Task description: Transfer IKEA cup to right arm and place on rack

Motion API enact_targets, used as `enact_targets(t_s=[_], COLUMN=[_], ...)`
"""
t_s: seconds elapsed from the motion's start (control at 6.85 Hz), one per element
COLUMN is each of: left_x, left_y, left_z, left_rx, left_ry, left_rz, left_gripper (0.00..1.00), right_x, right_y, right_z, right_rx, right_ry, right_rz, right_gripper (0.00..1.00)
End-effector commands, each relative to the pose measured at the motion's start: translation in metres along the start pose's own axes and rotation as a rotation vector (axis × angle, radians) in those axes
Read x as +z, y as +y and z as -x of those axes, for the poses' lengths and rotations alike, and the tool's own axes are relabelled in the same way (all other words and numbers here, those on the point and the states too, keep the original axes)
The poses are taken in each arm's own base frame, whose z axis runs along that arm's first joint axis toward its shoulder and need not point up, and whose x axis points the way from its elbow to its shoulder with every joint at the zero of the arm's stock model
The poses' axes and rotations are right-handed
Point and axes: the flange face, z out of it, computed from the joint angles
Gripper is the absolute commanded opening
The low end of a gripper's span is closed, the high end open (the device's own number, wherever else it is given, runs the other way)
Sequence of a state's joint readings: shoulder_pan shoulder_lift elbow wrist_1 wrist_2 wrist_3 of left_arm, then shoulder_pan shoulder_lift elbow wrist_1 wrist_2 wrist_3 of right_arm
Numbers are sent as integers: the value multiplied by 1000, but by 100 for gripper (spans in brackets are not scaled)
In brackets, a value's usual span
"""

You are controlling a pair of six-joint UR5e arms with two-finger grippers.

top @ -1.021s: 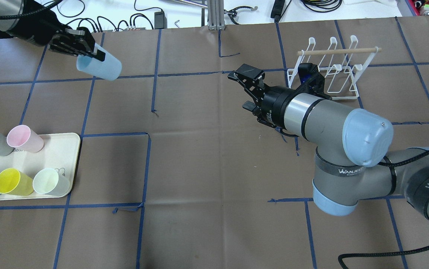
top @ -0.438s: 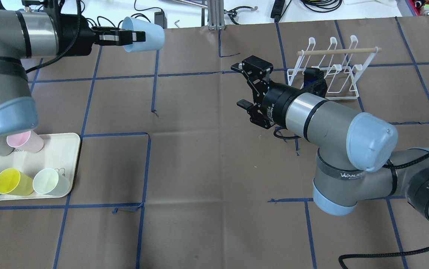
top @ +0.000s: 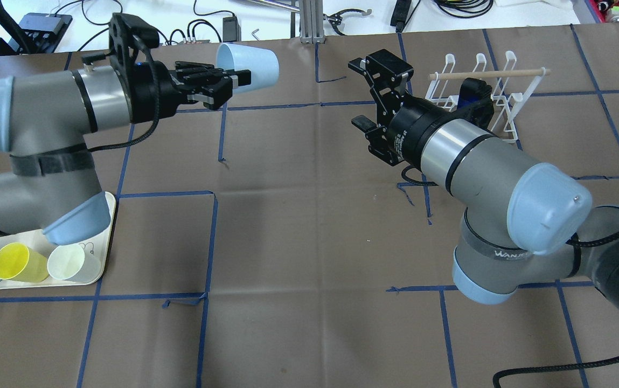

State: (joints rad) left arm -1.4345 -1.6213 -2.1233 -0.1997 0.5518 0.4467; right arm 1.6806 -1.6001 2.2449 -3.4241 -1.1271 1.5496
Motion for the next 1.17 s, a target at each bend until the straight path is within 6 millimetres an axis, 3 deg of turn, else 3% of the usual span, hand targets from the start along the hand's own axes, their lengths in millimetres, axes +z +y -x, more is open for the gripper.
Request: enact_targets(t_s=[0.0, 0.44, 0.73, 1.02], left_x=[9, 10, 11, 11], left_y=[41, 44, 46, 46], left_z=[-26, -31, -31, -30], left_rx=[75, 107, 106, 100], left_ry=[10, 31, 30, 29], left_rz=[-39, -70, -79, -77], left_gripper=[0, 0, 0, 0], right_x=[-4, 11, 22, 42], right_y=[7, 16, 15, 30], right_z=[3, -14, -2, -9], right_rx=[4, 153, 161, 181], right_ry=[-8, 135, 153, 195], right_rz=[12, 25, 31, 69], right_gripper=[100, 100, 99, 99])
